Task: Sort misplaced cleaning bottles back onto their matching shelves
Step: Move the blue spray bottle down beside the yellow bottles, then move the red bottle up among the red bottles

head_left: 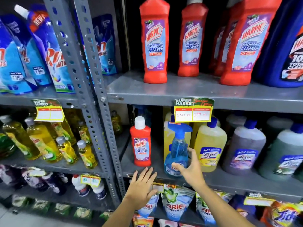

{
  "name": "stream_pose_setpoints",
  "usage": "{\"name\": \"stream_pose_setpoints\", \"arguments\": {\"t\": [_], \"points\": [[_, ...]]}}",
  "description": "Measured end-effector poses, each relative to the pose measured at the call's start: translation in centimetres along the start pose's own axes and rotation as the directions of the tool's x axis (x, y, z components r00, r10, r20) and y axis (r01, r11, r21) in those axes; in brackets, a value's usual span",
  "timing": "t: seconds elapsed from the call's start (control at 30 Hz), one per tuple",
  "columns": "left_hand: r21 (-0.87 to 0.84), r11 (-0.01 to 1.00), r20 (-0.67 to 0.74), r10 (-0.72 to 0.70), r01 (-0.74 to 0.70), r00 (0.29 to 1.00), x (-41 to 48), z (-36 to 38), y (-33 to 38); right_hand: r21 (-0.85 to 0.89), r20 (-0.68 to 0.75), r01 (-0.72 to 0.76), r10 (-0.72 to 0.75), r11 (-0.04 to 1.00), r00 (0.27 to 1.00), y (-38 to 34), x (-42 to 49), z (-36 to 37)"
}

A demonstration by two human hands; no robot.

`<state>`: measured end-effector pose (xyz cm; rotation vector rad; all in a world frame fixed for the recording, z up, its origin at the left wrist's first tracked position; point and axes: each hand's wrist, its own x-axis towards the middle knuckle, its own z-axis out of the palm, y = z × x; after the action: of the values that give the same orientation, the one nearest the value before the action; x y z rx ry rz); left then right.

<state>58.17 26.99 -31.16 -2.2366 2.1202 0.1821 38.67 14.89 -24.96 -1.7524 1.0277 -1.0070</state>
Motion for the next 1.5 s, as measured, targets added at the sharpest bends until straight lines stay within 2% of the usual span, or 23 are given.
{"name": "stream_pose_setpoints", "arguments": {"t": [0.03,0.13,0.27,0.37,0.47,0.57,0.63,0.7,0.83,0.97,1.07,1.3,1.5], "points": [[0.000,1.000,0.063,-0.026,0.026,0.998,0.0,0.5,-0.2,0.005,0.001,-0.006,0.006,1.000,1.000,0.2,0.1,-0.1],[0.010,0.998,0.030,-0.059,0.059,0.998,0.2,1.7,-0.4,-0.013,0.049,-0.018,0.019,1.000,0.999,0.7,0.7,-0.5],[0.046,0.997,-0.012,-0.066,0.066,0.998,0.3,1.9,-0.4,-0.132,0.058,0.011,-0.003,0.991,0.998,0.9,0.7,-0.6],[0.046,0.997,0.006,-0.068,0.068,0.998,0.1,2.1,-0.5,-0.281,-0.001,0.037,-0.039,0.959,0.999,0.9,0.0,-1.1],[0.031,0.997,0.032,-0.071,0.070,0.997,-0.1,2.1,-0.5,-0.269,-0.132,0.025,-0.063,0.963,0.989,0.5,-1.3,-1.4],[0.021,0.998,0.039,-0.060,0.059,0.997,-0.1,2.0,-0.4,-0.186,-0.168,0.222,-0.253,0.957,0.953,-1.5,-2.6,-0.5],[0.039,0.998,0.026,-0.055,0.054,0.998,0.0,2.0,-0.4,-0.188,-0.095,0.377,-0.399,0.907,0.912,-3.3,-2.6,0.6],[0.043,0.998,0.010,-0.057,0.056,0.998,0.0,2.2,-0.3,-0.198,-0.004,0.438,-0.447,0.877,0.894,-5.2,-1.9,2.1],[0.045,0.997,-0.003,-0.065,0.065,0.998,0.0,2.3,-0.2,-0.176,0.183,0.315,-0.283,0.933,0.942,-8.1,-0.4,5.9],[0.039,0.997,-0.021,-0.065,0.066,0.998,0.1,2.5,-0.2,-0.196,0.187,0.086,-0.049,0.977,0.981,-8.2,1.9,9.4],[0.043,0.998,-0.046,-0.044,0.046,0.998,0.0,2.7,-0.6,-0.162,0.191,-0.064,0.094,0.985,0.977,-7.3,3.8,10.7],[0.098,0.995,-0.124,0.011,0.001,0.992,0.2,2.9,-0.4,-0.118,0.233,-0.102,0.127,0.988,0.964,-6.2,6.3,11.9],[0.118,0.993,-0.096,-0.010,0.021,0.995,0.0,2.3,-0.2,-0.147,0.250,0.043,-0.004,0.988,0.968,-6.6,4.7,10.9]]}}
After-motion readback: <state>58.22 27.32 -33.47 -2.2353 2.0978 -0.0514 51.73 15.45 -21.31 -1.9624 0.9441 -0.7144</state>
